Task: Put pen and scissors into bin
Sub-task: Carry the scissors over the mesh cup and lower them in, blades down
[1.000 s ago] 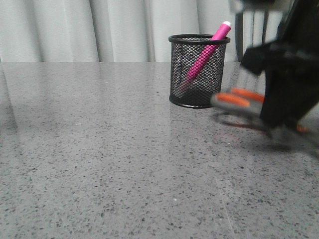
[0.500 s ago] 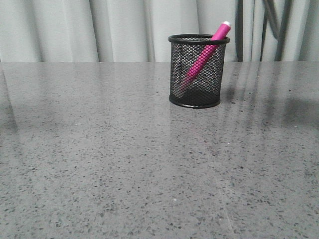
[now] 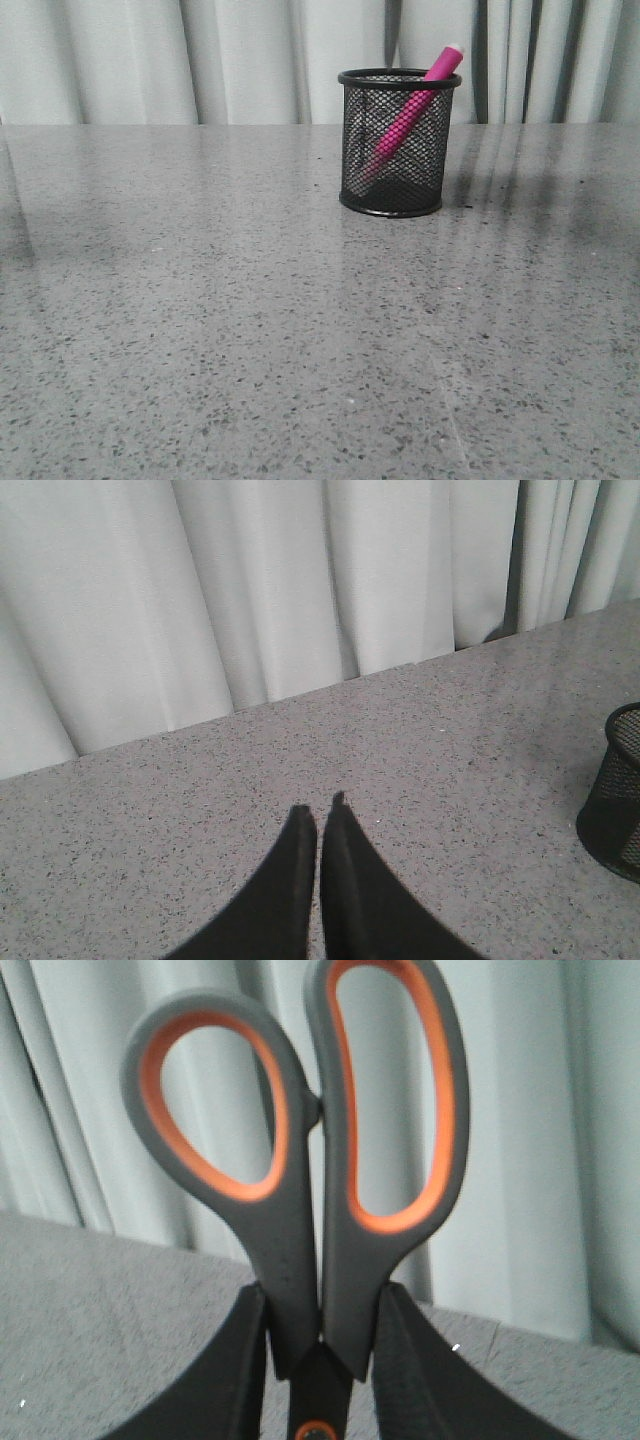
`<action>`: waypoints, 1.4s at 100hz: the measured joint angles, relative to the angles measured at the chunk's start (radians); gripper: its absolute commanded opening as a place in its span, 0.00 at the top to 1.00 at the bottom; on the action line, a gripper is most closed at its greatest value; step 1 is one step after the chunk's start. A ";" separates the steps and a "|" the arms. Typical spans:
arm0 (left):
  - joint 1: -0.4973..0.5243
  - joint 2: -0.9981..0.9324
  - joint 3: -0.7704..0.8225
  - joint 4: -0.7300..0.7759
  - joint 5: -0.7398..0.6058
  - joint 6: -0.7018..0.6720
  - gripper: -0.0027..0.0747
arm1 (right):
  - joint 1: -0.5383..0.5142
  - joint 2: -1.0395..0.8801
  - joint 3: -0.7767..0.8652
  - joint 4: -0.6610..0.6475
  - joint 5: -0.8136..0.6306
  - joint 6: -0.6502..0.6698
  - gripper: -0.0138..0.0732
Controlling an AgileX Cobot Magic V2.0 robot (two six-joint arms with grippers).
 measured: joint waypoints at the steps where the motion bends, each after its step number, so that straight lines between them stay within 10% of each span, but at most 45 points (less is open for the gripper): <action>1: 0.000 0.000 0.000 0.000 0.000 0.000 0.99 | 0.000 0.006 0.000 0.000 0.000 0.000 0.93; 140: 0.000 0.000 0.000 -0.002 0.000 0.000 0.99 | 0.019 0.060 0.163 0.001 -0.152 -0.024 0.88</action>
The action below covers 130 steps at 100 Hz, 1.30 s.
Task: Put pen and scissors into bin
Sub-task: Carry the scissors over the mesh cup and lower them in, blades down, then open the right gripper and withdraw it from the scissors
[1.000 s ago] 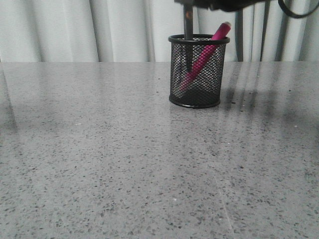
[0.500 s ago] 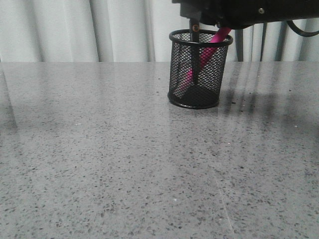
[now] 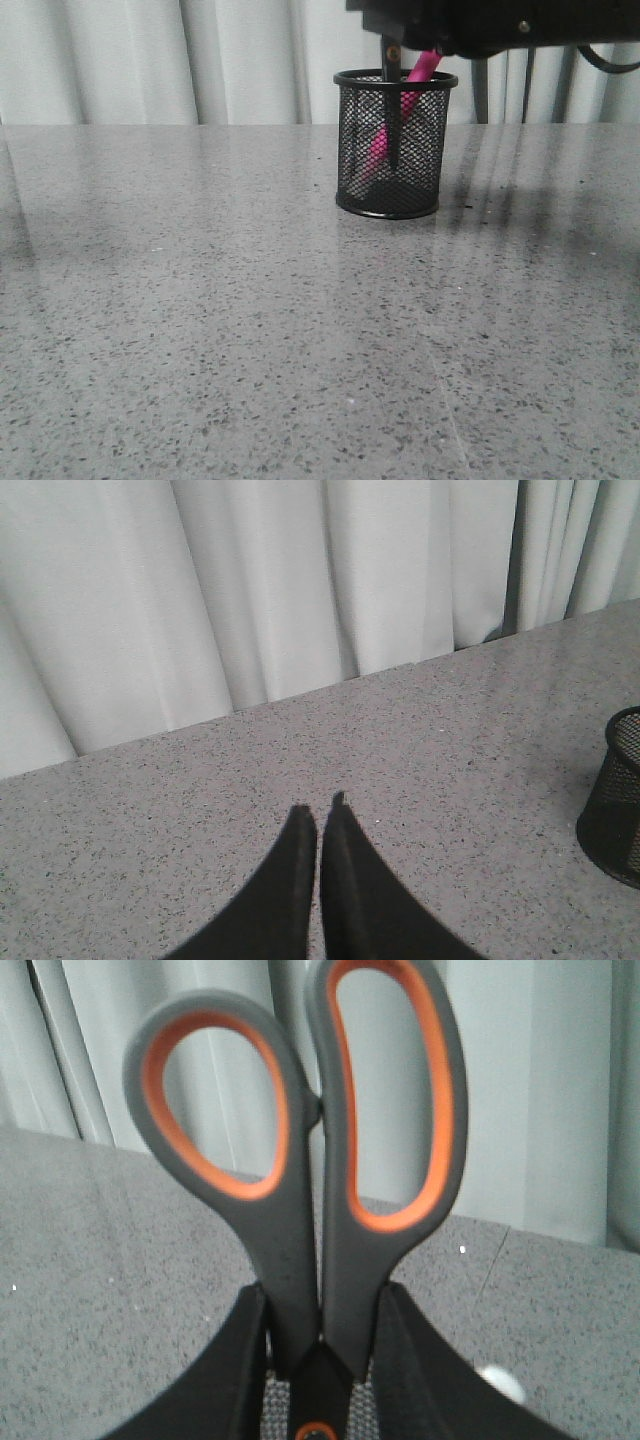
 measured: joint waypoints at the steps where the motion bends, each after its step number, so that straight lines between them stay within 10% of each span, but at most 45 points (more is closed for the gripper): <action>1: 0.000 0.000 0.000 0.000 0.000 0.000 0.99 | 0.000 0.002 0.000 0.000 0.000 0.000 0.88; 39: 0.000 0.000 0.000 0.000 0.000 0.000 0.99 | 0.000 0.039 0.000 -0.004 0.009 -0.005 0.87; 84: 0.000 0.000 0.000 0.000 0.000 0.000 0.99 | 0.000 0.039 0.000 -0.097 0.007 -0.005 0.51; 130: 0.000 0.000 0.000 0.000 0.000 0.000 0.99 | 0.000 -0.095 0.000 -0.099 0.003 -0.005 0.60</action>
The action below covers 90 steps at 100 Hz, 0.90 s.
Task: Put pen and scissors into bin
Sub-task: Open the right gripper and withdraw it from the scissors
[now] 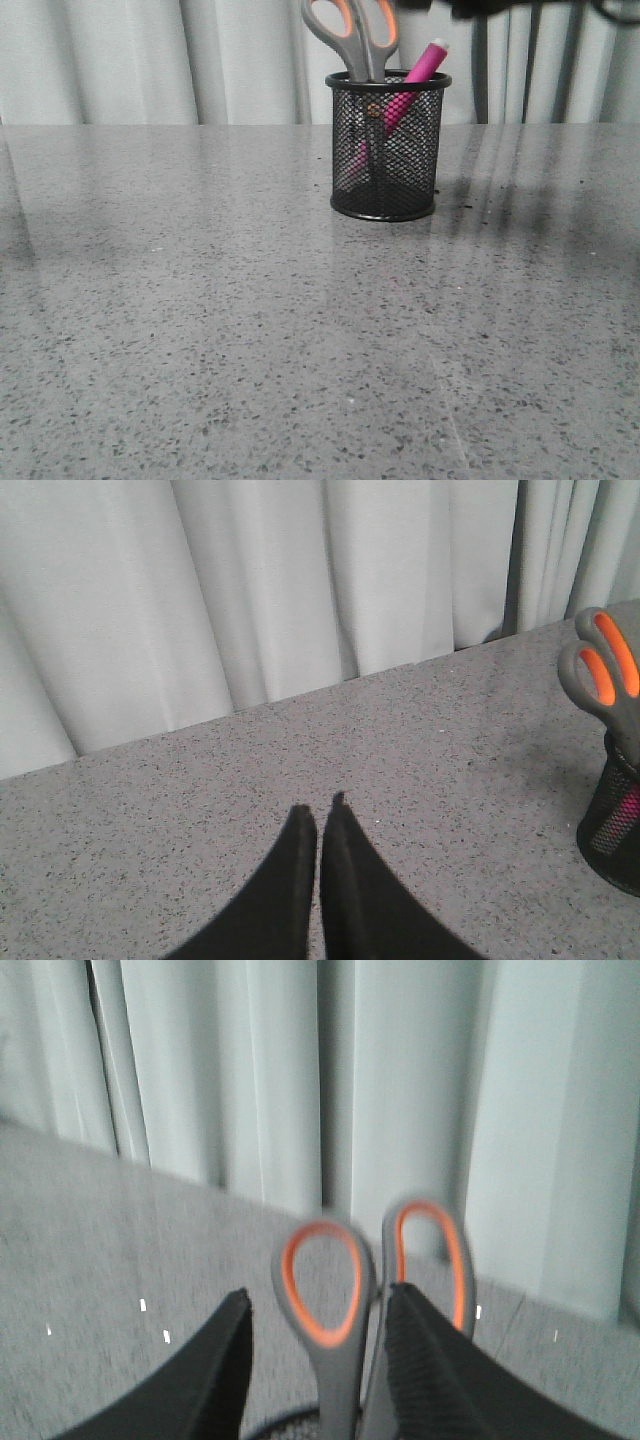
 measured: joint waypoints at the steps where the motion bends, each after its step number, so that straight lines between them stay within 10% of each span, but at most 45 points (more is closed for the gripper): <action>1: 0.000 0.000 0.000 0.000 0.000 0.000 0.99 | -0.002 -0.011 0.000 0.000 0.000 0.000 0.62; 18: 0.000 0.000 0.000 0.000 0.000 0.000 0.99 | -0.047 -0.160 0.000 -0.003 0.031 0.000 0.93; 59: 0.000 -0.201 0.166 -0.081 -0.118 0.088 0.99 | -0.265 -0.582 0.013 -0.008 0.563 -0.043 0.92; 90: 0.000 -0.578 0.471 -0.277 -0.284 0.195 0.99 | -0.289 -0.905 0.264 -0.015 0.583 -0.048 0.92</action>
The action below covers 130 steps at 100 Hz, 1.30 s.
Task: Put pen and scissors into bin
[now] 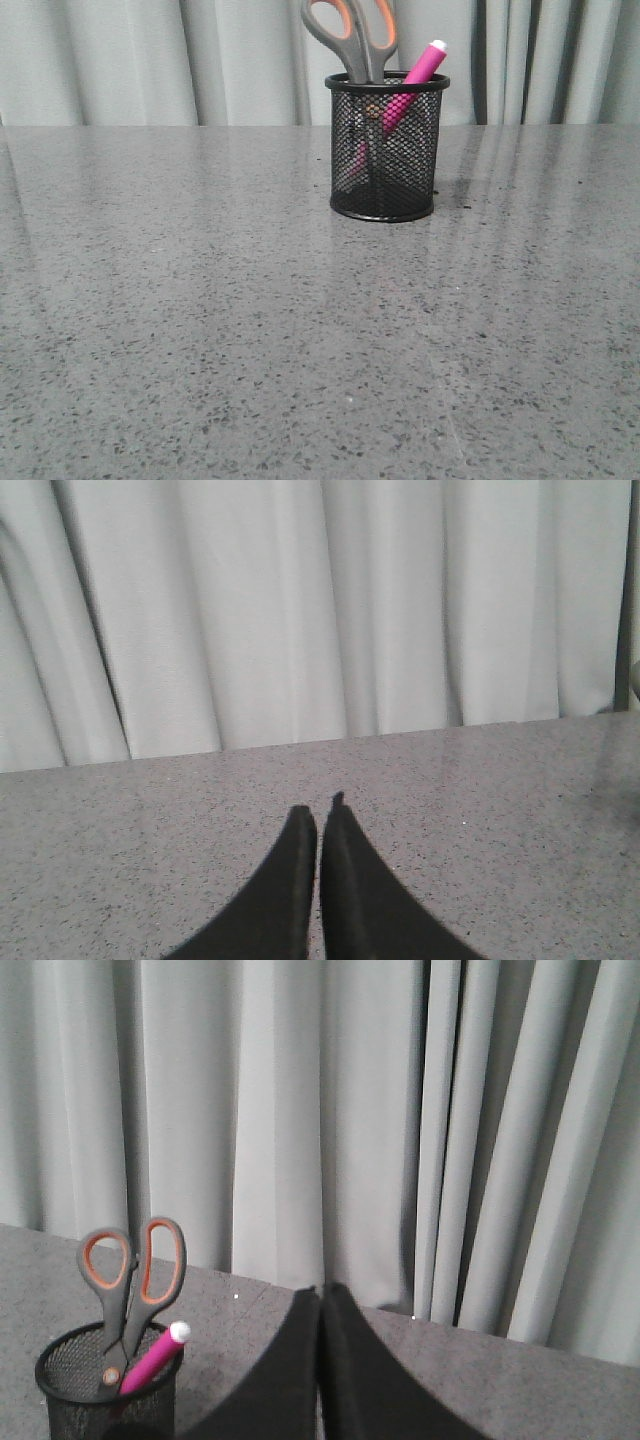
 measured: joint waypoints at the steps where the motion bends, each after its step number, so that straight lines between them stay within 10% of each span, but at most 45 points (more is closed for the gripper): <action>1: 0.000 -0.008 0.005 -0.003 -0.002 0.000 0.99 | 0.000 -0.007 0.014 0.000 0.000 0.000 0.92; 47: 0.000 -0.338 0.194 -0.043 -0.069 0.005 0.99 | 0.000 -0.330 0.346 0.000 -0.003 -0.002 0.92; 130: 0.000 -0.342 0.219 -0.110 -0.049 0.005 0.99 | 0.000 -0.336 0.354 0.000 -0.032 -0.004 0.92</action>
